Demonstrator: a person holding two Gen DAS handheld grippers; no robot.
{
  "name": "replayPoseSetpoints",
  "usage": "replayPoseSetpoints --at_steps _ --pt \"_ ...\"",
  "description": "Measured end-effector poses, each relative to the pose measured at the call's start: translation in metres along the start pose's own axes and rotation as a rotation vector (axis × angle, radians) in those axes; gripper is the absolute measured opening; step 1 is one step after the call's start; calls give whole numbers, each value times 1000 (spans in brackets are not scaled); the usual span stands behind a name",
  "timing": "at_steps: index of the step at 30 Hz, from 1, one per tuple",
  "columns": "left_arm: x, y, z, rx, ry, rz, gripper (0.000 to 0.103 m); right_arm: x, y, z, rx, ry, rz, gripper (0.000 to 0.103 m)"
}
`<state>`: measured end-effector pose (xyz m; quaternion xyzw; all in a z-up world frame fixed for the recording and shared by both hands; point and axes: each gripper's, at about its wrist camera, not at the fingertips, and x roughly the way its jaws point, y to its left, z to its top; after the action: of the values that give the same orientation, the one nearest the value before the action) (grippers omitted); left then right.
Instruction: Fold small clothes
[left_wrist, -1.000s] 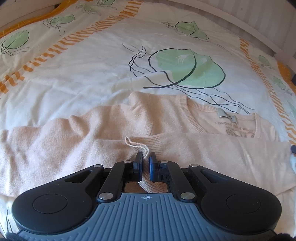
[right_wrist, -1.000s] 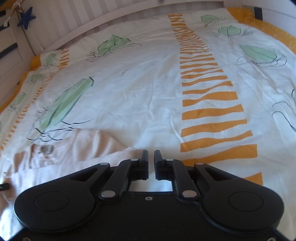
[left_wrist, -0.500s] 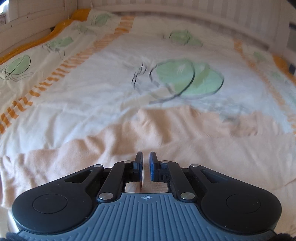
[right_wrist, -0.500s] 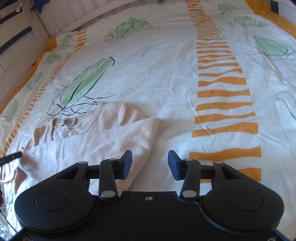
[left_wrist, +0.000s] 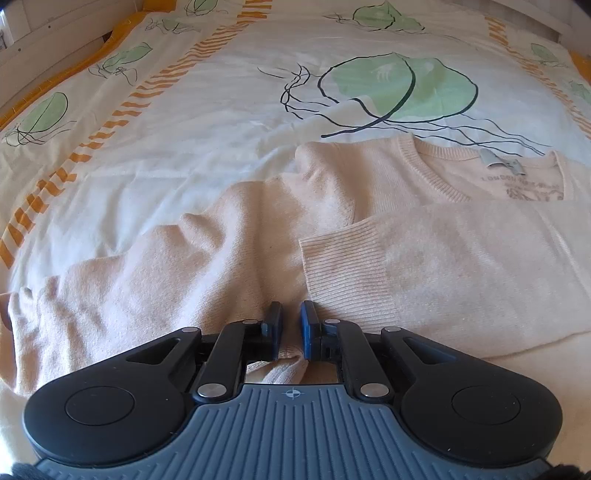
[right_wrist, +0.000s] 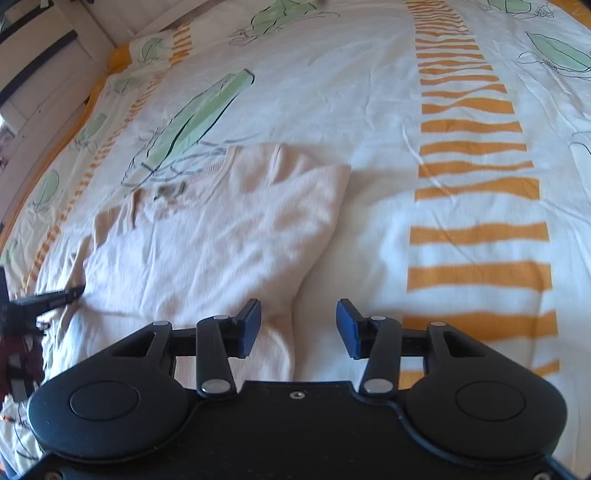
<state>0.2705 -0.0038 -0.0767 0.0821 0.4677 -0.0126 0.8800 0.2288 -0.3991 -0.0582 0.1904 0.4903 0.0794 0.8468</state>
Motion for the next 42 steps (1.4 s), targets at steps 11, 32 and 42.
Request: replayPoseSetpoints --at_steps 11,32,42 --pt "0 9 -2 -73 -13 -47 12 10 40 -22 -183 -52 -80 56" --pt "-1 10 -5 -77 -51 -59 16 -2 15 -4 -28 -172 -77 59" --pt "-1 16 -9 -101 -80 -101 22 16 11 -10 -47 -69 -196 68"
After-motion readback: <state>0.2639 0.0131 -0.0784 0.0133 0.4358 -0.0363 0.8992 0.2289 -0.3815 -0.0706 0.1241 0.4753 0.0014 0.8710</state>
